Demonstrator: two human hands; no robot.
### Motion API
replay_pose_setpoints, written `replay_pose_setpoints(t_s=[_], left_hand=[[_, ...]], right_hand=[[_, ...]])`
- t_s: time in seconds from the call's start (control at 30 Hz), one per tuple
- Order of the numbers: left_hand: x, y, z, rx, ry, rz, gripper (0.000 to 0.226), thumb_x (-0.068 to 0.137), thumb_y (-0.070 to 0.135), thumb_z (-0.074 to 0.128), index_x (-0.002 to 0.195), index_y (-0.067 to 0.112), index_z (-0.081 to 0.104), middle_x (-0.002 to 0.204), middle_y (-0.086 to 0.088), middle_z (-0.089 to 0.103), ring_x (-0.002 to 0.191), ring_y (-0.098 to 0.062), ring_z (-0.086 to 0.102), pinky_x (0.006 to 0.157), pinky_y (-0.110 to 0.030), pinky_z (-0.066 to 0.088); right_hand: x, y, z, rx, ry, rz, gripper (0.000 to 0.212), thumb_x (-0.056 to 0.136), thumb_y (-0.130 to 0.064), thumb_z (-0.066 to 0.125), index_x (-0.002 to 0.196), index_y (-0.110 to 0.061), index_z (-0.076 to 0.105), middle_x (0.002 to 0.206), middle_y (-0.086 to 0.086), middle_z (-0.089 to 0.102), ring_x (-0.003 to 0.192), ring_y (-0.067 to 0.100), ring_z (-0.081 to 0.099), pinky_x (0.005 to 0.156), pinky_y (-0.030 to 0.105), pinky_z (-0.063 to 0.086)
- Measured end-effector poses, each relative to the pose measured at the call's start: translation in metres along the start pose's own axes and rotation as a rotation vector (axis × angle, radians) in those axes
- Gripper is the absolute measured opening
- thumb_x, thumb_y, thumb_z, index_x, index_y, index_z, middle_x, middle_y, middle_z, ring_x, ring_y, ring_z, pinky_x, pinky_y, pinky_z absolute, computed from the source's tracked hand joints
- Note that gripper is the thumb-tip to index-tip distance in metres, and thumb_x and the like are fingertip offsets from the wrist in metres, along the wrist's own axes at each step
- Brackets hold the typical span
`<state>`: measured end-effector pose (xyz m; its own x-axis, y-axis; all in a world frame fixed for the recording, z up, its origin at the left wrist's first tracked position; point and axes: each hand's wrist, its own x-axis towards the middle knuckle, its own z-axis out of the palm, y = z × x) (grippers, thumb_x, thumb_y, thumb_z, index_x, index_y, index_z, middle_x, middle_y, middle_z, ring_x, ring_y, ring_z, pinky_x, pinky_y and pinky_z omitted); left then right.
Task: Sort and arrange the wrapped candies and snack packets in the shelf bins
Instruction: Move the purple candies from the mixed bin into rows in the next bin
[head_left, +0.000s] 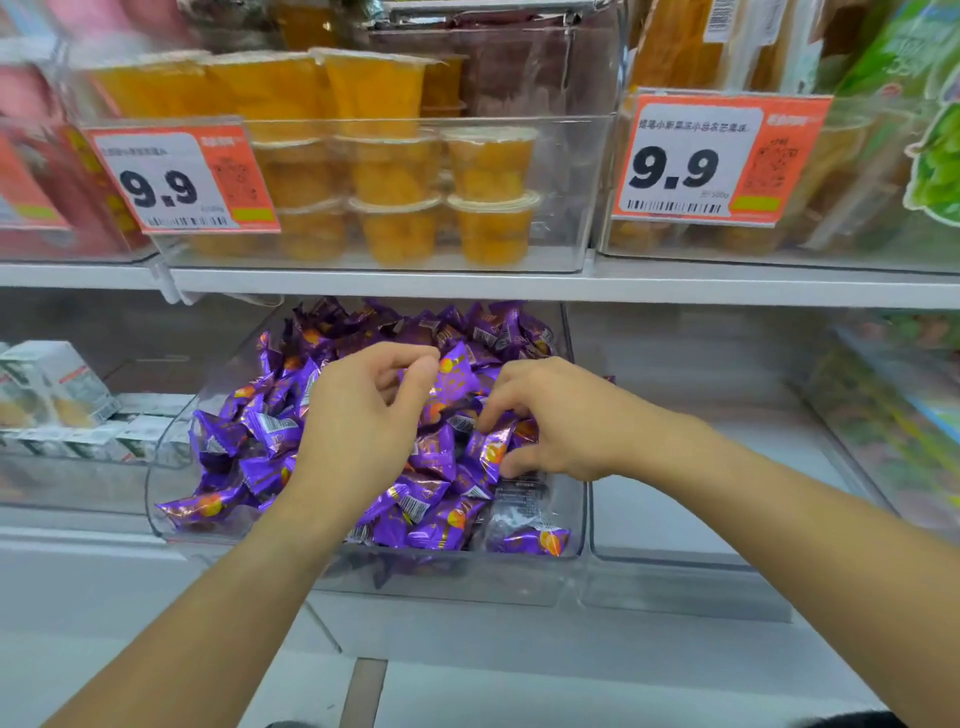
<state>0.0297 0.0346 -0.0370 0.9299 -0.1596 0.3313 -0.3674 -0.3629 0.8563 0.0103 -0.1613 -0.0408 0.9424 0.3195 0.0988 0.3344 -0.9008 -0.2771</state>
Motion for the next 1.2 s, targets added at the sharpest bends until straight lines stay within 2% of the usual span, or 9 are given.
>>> replay_pose_setpoints(t_s=[0.07, 0.23, 0.37, 0.5, 0.6, 0.73, 0.97, 1.07, 1.2], left_hand=[[-0.002, -0.002, 0.000, -0.063, -0.022, -0.077, 0.017, 0.099, 0.024, 0.056, 0.107, 0.017, 0.070, 0.084, 0.000, 0.075, 0.062, -0.010, 0.073, 0.064, -0.032, 0.056], [-0.001, -0.001, 0.002, -0.263, -0.059, -0.203, 0.019, 0.099, 0.022, 0.057, 0.106, 0.007, 0.066, 0.088, -0.014, 0.075, 0.073, -0.025, 0.075, 0.078, -0.045, 0.061], [-0.003, 0.000, 0.007, -0.412, -0.128, -0.330, 0.024, 0.083, 0.027, 0.078, 0.098, 0.011, 0.071, 0.092, -0.016, 0.075, 0.082, -0.030, 0.075, 0.091, -0.042, 0.056], [-0.011, 0.006, 0.016, -0.449, -0.156, -0.385, 0.020, 0.081, 0.011, 0.077, 0.100, 0.008, 0.069, 0.096, -0.018, 0.073, 0.077, -0.025, 0.074, 0.071, -0.028, 0.058], [-0.016, 0.015, 0.023, -0.552, -0.275, -0.388, 0.031, 0.082, 0.002, 0.076, 0.110, 0.005, 0.065, 0.101, -0.017, 0.074, 0.083, -0.029, 0.073, 0.085, -0.042, 0.059], [-0.024, 0.025, 0.028, -0.670, -0.511, -0.326, 0.043, 0.070, 0.001, 0.072, 0.113, 0.006, 0.070, 0.108, -0.016, 0.073, 0.087, -0.023, 0.070, 0.083, -0.034, 0.058], [-0.032, 0.037, 0.042, -0.759, -0.581, -0.406, 0.028, 0.085, 0.006, 0.065, 0.111, -0.006, 0.066, 0.102, -0.030, 0.070, 0.092, -0.034, 0.071, 0.091, -0.044, 0.057], [-0.035, 0.039, 0.047, -0.718, -0.521, -0.412, 0.025, 0.094, 0.009, 0.054, 0.113, -0.003, 0.065, 0.104, -0.024, 0.072, 0.097, -0.031, 0.072, 0.088, -0.042, 0.058], [-0.036, 0.041, 0.053, -0.727, -0.475, -0.418, 0.025, 0.096, 0.011, 0.052, 0.113, -0.001, 0.067, 0.107, -0.020, 0.073, 0.099, -0.030, 0.072, 0.084, -0.039, 0.060]], right_hand=[[0.002, 0.002, 0.002, 0.034, 0.058, -0.004, 0.025, 0.075, -0.037, 0.084, 0.098, -0.031, 0.076, 0.095, -0.012, 0.057, 0.085, 0.010, 0.052, 0.082, 0.031, 0.045], [-0.007, 0.005, -0.003, 0.114, 0.221, -0.025, 0.004, 0.085, -0.027, 0.076, 0.083, -0.024, 0.077, 0.083, -0.010, 0.060, 0.069, -0.005, 0.051, 0.068, 0.011, 0.032], [-0.034, 0.008, -0.005, 0.238, 0.358, 0.013, 0.008, 0.096, -0.024, 0.062, 0.089, -0.021, 0.064, 0.089, -0.010, 0.058, 0.082, 0.000, 0.053, 0.075, 0.016, 0.038], [-0.065, 0.001, 0.000, 0.419, 0.434, 0.003, 0.016, 0.103, -0.032, 0.048, 0.094, -0.021, 0.056, 0.097, -0.009, 0.065, 0.094, 0.012, 0.062, 0.082, 0.026, 0.048], [-0.075, -0.011, -0.002, 0.868, 0.493, 0.149, 0.020, 0.097, -0.033, 0.049, 0.092, -0.014, 0.055, 0.081, 0.010, 0.069, 0.072, 0.025, 0.071, 0.067, 0.041, 0.058], [-0.081, -0.018, -0.008, 1.176, 0.490, 0.334, 0.027, 0.100, -0.023, 0.051, 0.091, 0.002, 0.057, 0.058, 0.015, 0.061, 0.044, 0.025, 0.058, 0.041, 0.032, 0.049], [-0.091, -0.018, -0.014, 1.460, 0.482, 0.379, 0.045, 0.086, -0.030, 0.063, 0.102, 0.011, 0.058, 0.066, 0.018, 0.063, 0.051, 0.021, 0.058, 0.046, 0.026, 0.050], [-0.094, -0.015, -0.017, 1.414, 0.562, 0.352, 0.040, 0.070, -0.020, 0.077, 0.101, 0.000, 0.061, 0.081, 0.017, 0.069, 0.060, 0.022, 0.064, 0.048, 0.027, 0.050], [-0.097, -0.010, -0.011, 0.983, 0.803, 0.125, 0.025, 0.069, 0.000, 0.084, 0.082, -0.009, 0.066, 0.080, -0.003, 0.068, 0.069, 0.011, 0.066, 0.058, 0.025, 0.053]])
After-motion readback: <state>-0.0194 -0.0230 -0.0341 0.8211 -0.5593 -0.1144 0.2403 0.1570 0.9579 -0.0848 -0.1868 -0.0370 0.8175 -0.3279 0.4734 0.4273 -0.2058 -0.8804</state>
